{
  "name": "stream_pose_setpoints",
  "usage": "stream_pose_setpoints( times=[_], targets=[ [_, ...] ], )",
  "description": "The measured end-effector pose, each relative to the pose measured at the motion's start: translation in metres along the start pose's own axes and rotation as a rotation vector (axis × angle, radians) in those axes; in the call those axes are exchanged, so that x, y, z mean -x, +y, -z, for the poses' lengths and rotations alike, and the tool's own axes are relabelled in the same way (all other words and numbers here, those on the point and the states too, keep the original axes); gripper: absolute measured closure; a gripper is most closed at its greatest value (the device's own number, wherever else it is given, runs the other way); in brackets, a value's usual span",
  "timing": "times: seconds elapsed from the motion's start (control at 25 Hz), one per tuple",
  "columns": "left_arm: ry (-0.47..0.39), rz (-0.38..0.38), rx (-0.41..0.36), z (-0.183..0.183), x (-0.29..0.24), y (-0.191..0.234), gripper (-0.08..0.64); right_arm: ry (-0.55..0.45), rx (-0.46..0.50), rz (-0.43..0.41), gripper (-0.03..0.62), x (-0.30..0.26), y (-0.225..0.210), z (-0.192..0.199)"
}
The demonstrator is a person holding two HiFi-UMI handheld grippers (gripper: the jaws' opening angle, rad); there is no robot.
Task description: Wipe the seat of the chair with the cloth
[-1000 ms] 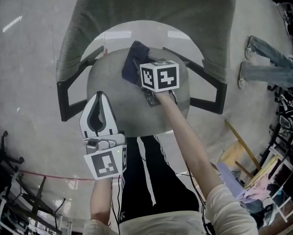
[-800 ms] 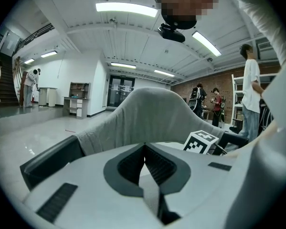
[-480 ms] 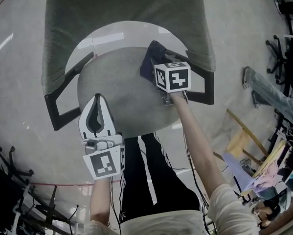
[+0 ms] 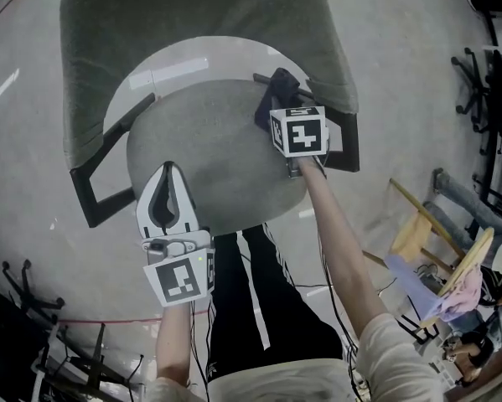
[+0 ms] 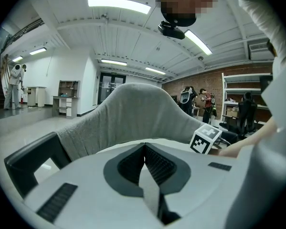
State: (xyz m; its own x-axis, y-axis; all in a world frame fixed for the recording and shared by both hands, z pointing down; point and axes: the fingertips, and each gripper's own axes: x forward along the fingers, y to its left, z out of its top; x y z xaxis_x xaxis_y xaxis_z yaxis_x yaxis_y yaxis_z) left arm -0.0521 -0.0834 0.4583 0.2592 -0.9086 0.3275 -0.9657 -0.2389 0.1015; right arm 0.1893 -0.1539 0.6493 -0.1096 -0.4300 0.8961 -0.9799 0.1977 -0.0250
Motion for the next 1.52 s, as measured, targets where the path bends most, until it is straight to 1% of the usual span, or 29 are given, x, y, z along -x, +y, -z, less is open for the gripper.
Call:
stream_pose_setpoints(
  times=[0.12, 0.2, 0.28, 0.36, 0.48, 0.56, 0.64, 0.8, 0.88, 0.96, 1.04, 1.16, 1.24, 1.36, 1.52],
  targets=[
    [-0.001, -0.011, 0.0, 0.002, 0.004, 0.004, 0.545, 0.001, 0.015, 0.016, 0.543, 0.0, 0.001, 0.0],
    [0.001, -0.028, 0.006, 0.004, 0.006, 0.009, 0.545, -0.015, 0.0, 0.021, 0.543, 0.005, 0.0, -0.003],
    [-0.002, -0.052, 0.013, 0.006, 0.011, 0.016, 0.545, -0.071, -0.022, -0.004, 0.543, 0.018, 0.007, -0.014],
    [-0.012, -0.08, 0.012, 0.007, 0.017, 0.024, 0.545, -0.144, -0.03, -0.064, 0.543, 0.039, 0.026, -0.032],
    [-0.027, -0.113, 0.005, 0.004, 0.03, 0.034, 0.545, -0.223, -0.018, -0.185, 0.543, 0.068, 0.07, -0.053],
    [-0.039, -0.124, 0.006, -0.001, 0.04, 0.038, 0.545, -0.251, -0.031, -0.3, 0.543, 0.085, 0.109, -0.063],
    [-0.056, -0.139, -0.01, -0.006, 0.05, 0.046, 0.545, -0.262, -0.04, -0.435, 0.543, 0.099, 0.157, -0.069],
    [-0.085, -0.193, -0.042, -0.013, 0.074, 0.065, 0.545, -0.235, -0.006, -0.683, 0.543, 0.118, 0.254, -0.063],
    [-0.099, -0.232, -0.035, -0.015, 0.087, 0.076, 0.545, -0.196, 0.007, -0.773, 0.543, 0.12, 0.295, -0.05],
    [-0.108, -0.271, -0.023, -0.016, 0.1, 0.086, 0.545, -0.145, 0.008, -0.832, 0.543, 0.113, 0.327, -0.033],
    [-0.114, -0.305, -0.016, -0.013, 0.111, 0.096, 0.545, -0.094, 0.011, -0.852, 0.543, 0.099, 0.352, -0.014],
    [-0.114, -0.349, -0.005, -0.004, 0.126, 0.109, 0.545, -0.032, 0.031, -0.843, 0.543, 0.077, 0.379, 0.012],
    [-0.109, -0.374, 0.005, 0.002, 0.135, 0.115, 0.545, 0.012, 0.013, -0.849, 0.543, 0.066, 0.392, 0.026],
    [-0.1, -0.401, 0.02, 0.009, 0.144, 0.116, 0.545, 0.067, -0.026, -0.838, 0.543, 0.048, 0.398, 0.037],
    [-0.089, -0.404, 0.032, 0.017, 0.143, 0.114, 0.545, 0.111, -0.015, -0.795, 0.543, 0.025, 0.392, 0.043]
  ],
)
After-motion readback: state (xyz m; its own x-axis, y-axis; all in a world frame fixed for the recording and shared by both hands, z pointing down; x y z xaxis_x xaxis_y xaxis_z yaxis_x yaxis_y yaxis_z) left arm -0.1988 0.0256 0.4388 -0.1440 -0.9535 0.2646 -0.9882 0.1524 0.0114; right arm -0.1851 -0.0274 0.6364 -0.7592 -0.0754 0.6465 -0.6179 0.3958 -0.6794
